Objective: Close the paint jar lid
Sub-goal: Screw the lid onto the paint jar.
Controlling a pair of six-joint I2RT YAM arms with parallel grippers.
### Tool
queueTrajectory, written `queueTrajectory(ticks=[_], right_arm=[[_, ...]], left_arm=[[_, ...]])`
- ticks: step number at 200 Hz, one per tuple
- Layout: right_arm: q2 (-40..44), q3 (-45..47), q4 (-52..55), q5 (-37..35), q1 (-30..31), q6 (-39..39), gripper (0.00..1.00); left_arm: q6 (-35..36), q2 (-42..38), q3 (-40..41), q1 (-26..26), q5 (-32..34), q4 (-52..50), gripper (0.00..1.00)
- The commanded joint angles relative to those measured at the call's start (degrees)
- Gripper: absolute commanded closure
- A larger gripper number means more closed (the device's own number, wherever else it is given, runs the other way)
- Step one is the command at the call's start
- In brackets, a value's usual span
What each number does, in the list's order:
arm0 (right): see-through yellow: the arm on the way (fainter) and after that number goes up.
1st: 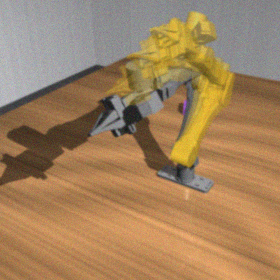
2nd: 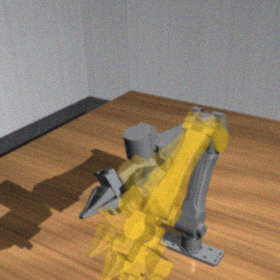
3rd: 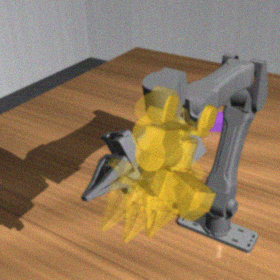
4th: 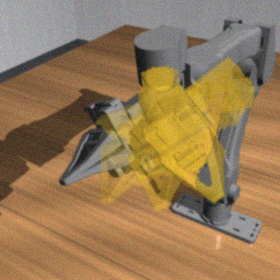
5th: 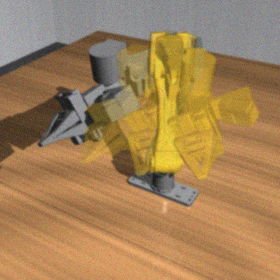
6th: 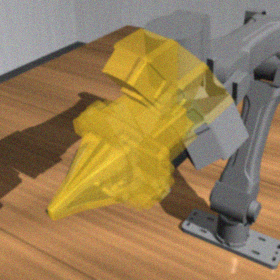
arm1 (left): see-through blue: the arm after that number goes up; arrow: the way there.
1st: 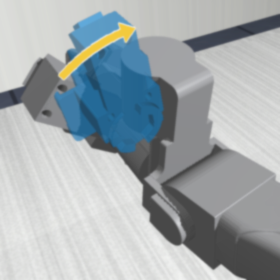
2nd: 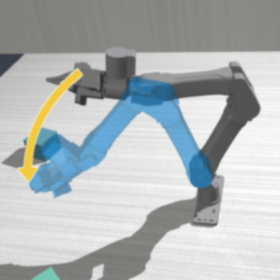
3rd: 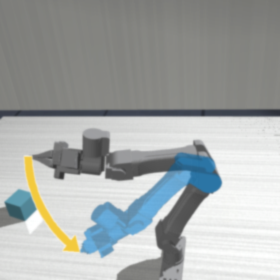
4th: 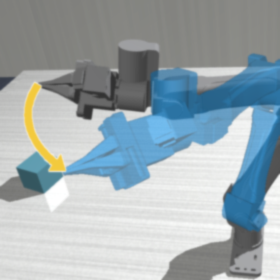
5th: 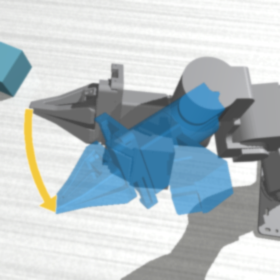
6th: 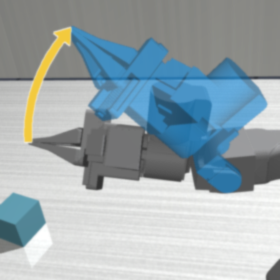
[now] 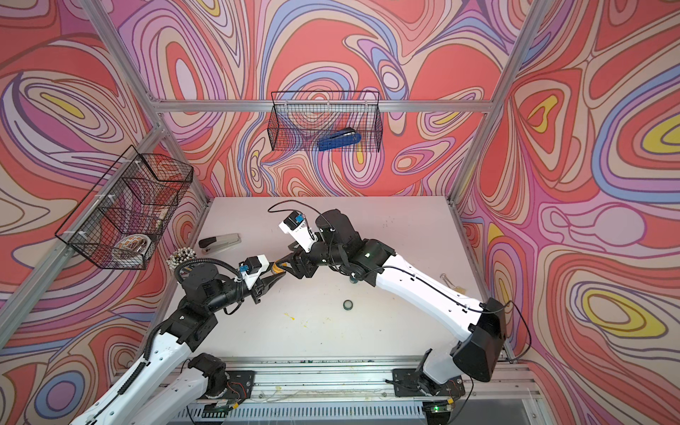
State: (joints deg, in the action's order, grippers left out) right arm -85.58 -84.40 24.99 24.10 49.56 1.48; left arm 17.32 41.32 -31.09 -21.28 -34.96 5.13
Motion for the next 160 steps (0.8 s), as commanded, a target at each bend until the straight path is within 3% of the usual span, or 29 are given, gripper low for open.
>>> queueTrajectory(ticks=[1, 63, 144, 160], right_arm=[[-1.99, -1.64, 1.63, 4.81, -0.15, -3.41, 0.38], [-4.66, -2.7, 2.06, 5.67, -0.08, -3.18, 0.38], [-5.12, -2.35, 2.0, 5.35, -0.13, -2.27, 0.52], [-4.61, -1.91, 1.38, 5.19, -0.16, -1.71, 0.5]], left_arm=[[-1.13, -0.59, -0.9, 0.57, -3.32, 0.41, 0.76], [-1.12, -1.07, -0.53, 0.8, -2.97, 1.11, 0.76], [-0.97, -1.26, -0.37, 1.08, -2.45, 1.4, 0.76], [-0.97, -1.11, -0.37, 1.13, -2.44, 1.44, 0.76]])
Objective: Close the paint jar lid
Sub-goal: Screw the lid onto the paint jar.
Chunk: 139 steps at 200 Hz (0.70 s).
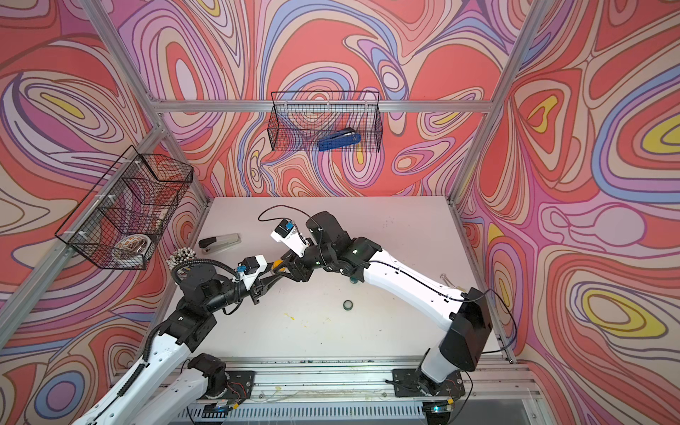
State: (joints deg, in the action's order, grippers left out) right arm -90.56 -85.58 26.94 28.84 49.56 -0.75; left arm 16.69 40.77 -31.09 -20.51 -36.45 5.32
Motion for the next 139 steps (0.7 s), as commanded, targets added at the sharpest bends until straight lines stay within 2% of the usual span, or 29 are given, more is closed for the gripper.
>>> queueTrajectory(ticks=[1, 9, 31, 95, 139], right_arm=[[0.38, -0.73, -0.61, 0.44, -0.12, 0.51, 0.49], [0.65, -0.73, -0.59, 0.38, -0.16, 0.51, 0.46], [0.8, -0.82, -0.61, 0.42, -0.08, 0.52, 0.46], [0.47, -1.17, -0.06, 0.74, -0.09, 0.82, 0.63], [-0.39, -1.23, -1.84, -0.06, -0.12, 5.46, 0.66]], left_arm=[[-0.29, -0.54, -0.37, 0.33, -0.97, 1.26, 0.76], [-0.31, -0.56, -0.37, 0.34, -1.04, 1.29, 0.76], [-0.33, -0.43, -0.37, 0.32, -1.04, 1.36, 0.76], [-0.49, -0.61, -0.46, 0.3, -0.69, 1.89, 0.76], [0.88, -0.41, -0.38, 0.32, 1.61, 6.1, 0.77]])
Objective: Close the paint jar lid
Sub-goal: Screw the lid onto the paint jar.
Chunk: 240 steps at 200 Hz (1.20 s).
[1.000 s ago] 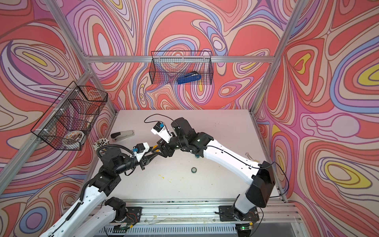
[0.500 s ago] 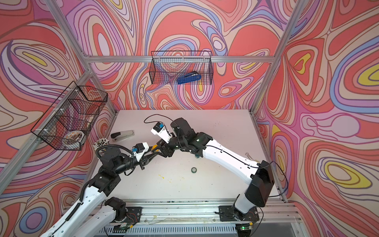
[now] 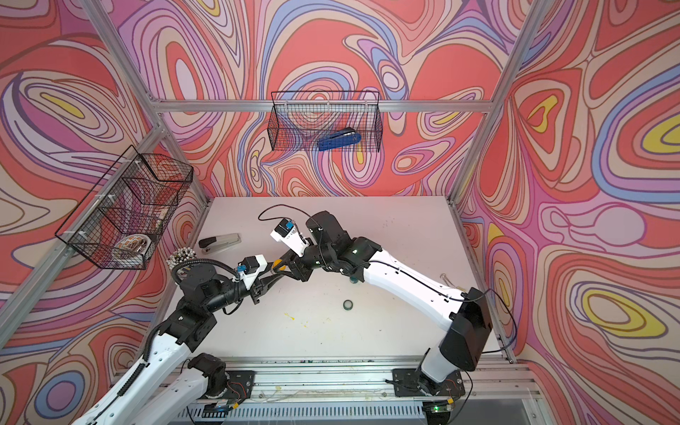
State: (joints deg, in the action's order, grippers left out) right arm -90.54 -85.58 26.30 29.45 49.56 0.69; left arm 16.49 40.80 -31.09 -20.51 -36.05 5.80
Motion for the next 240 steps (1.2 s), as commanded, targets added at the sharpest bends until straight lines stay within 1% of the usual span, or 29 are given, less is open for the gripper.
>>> queueTrajectory(ticks=[1, 27, 57, 84, 96, 105, 121, 134, 151, 161, 170, 190, 194, 207, 227, 240], right_arm=[[-0.42, -1.24, -1.23, -0.73, -0.15, 4.21, 0.67], [-2.55, -2.36, -1.86, -3.6, -0.06, 10.34, 0.68], [-5.43, -2.9, -3.65, -8.57, 0.68, 19.06, 0.69], [-9.22, -5.06, -3.46, -13.78, 3.39, 23.3, 0.69], [-10.65, -6.59, -2.42, -17.57, 4.7, 25.41, 0.69], [-12.84, -7.26, -2.77, -18.47, 5.3, 26.85, 0.69], [-14.23, -7.54, -3.83, -20.13, 5.9, 30.25, 0.7], [-14.49, -7.33, -4.61, -21.7, 6.0, 32.27, 0.7], [-13.99, -6.53, -6.17, -22.9, 6.07, 33.31, 0.69], [-13.52, -6.52, -6.18, -23.68, 6.07, 33.28, 0.66], [-12.92, -6.38, -6.08, -24.53, 6.07, 32.69, 0.6], [-11.31, -4.35, -7.13, -25.58, 6.09, 31.9, 0.44], [-9.44, -3.98, -7.25, -25.84, 6.07, 31.56, 0.41], [-7.77, -2.83, -6.93, -26.84, 6.07, 30.67, 0.31], [-5.55, -1.34, -4.88, -28.39, 6.02, 29.18, 0.25], [-3.64, 0.15, -4.18, -29.18, 6.01, 27.58, 0.24]], left_arm=[[1.12, -0.4, -0.38, 0.35, 1.28, 5.84, 0.77], [2.35, 1.09, -0.77, 0.34, 4.1, 11.35, 0.76], [4.29, 5.43, -2.24, 0.26, 10.85, 18.76, 0.77], [5.99, 10.01, -3.61, -0.19, 16.59, 25.61, 0.76], [6.62, 11.79, -3.97, -0.64, 19.06, 28.56, 0.76], [7.24, 13.13, -4.19, -1.03, 21.12, 30.4, 0.77], [7.97, 14.93, -4.23, -1.73, 24.29, 33.67, 0.77], [8.01, 15.84, -3.9, -2.12, 26.32, 35.93, 0.77], [8.35, 16.31, -3.71, -2.3, 28.23, 36.2, 0.77], [8.64, 16.21, -3.27, -2.33, 28.68, 36.25, 0.76], [8.93, 15.96, -2.97, -2.33, 28.91, 35.6, 0.76], [8.94, 14.78, -2.24, -2.27, 28.12, 32.71, 0.76], [8.86, 14.4, -2.05, -2.3, 27.99, 32.08, 0.76], [8.72, 13.02, -1.4, -2.32, 27.46, 29.42, 0.76], [8.76, 10.59, -0.53, -2.27, 26.94, 24.98, 0.76], [8.64, 9.22, -0.51, -2.26, 26.54, 21.63, 0.76]])
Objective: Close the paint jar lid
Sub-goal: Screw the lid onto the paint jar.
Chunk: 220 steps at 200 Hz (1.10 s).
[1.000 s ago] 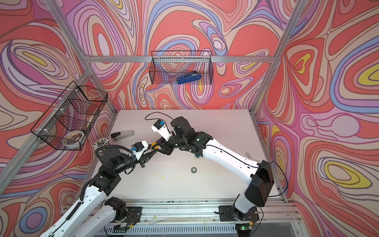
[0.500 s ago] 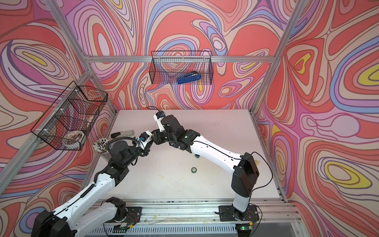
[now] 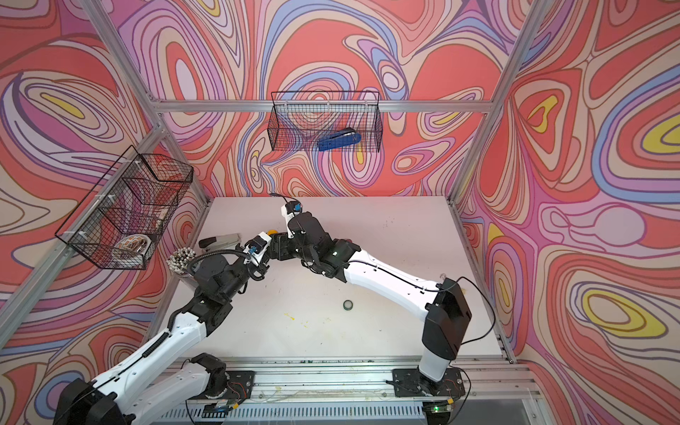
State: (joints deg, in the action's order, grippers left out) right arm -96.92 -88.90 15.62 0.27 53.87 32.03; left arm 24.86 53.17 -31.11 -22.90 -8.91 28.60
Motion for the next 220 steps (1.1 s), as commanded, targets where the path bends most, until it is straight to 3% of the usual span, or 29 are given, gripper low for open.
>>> queueTrajectory(ticks=[1, 49, 101, 144, 183, 220], right_arm=[[2.9, 3.61, 6.52, -0.07, 1.69, -3.76, 0.24], [9.34, 8.28, 9.13, 1.13, -1.73, -9.48, 0.22], [15.98, 12.0, 1.37, 12.97, -3.84, -22.7, 0.27], [15.67, 10.46, 1.58, 26.2, -3.86, -31.92, 0.31], [12.09, 7.86, 5.28, 29.99, -3.91, -35.3, 0.38], [10.89, 7.08, 5.46, 29.27, -3.88, -34.85, 0.39]], left_arm=[[0.32, -3.24, -0.51, 0.08, -0.73, -1.53, 0.76], [-2.48, -8.68, -0.57, 0.25, -4.76, -11.8, 0.76], [-9.43, -10.71, -1.85, 3.7, -26.04, -21.33, 0.76], [-13.61, -9.53, -1.97, 4.7, -40.1, -20.85, 0.76], [-16.48, -8.14, -2.38, 4.76, -45.33, -18.5, 0.76], [-16.21, -8.33, -2.37, 4.83, -44.73, -18.05, 0.76]])
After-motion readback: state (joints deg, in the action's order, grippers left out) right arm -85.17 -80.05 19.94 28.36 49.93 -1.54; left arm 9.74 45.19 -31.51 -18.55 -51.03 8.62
